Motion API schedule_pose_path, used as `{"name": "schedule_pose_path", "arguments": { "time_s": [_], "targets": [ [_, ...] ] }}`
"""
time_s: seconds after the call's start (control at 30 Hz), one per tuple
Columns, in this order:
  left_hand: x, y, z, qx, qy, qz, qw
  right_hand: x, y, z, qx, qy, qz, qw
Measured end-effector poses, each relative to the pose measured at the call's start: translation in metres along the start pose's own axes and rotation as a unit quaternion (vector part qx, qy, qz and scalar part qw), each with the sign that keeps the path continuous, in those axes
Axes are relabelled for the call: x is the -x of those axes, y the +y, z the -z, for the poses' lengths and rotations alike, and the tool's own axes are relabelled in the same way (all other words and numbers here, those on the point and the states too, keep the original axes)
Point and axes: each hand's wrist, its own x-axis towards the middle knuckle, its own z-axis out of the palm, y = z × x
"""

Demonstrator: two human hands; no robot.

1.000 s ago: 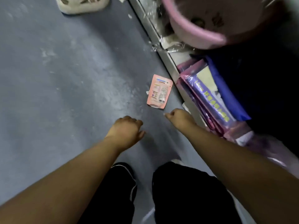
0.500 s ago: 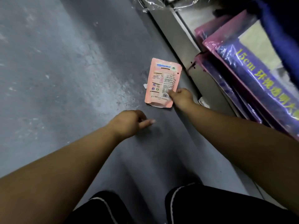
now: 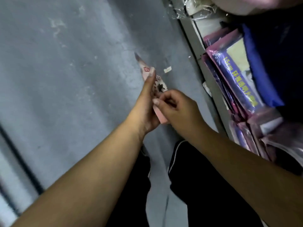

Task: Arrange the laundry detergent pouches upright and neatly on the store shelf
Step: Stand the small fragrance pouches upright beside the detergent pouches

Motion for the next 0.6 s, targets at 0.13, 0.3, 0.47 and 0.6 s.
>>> {"name": "schedule_pose_path", "arguments": {
  "time_s": [0.13, 0.3, 0.47, 0.6],
  "targets": [
    [0.116, 0.009, -0.021, 0.137, -0.04, -0.034, 0.989, 0.067, -0.083, 0.029, -0.127, 0.018, -0.027, 0.991],
    [0.27, 0.035, -0.07, 0.107, -0.115, -0.069, 0.985, 0.141, -0.189, 0.087, -0.205, 0.007, -0.092, 0.974],
    [0.397, 0.071, -0.134, 0.024, -0.19, -0.109, 0.975, 0.212, -0.302, 0.123, -0.394, -0.093, -0.08, 0.911],
    [0.456, 0.102, -0.17, -0.054, -0.244, -0.165, 0.954, 0.262, -0.372, 0.149, -0.414, -0.048, 0.042, 0.908]
  ]
}}
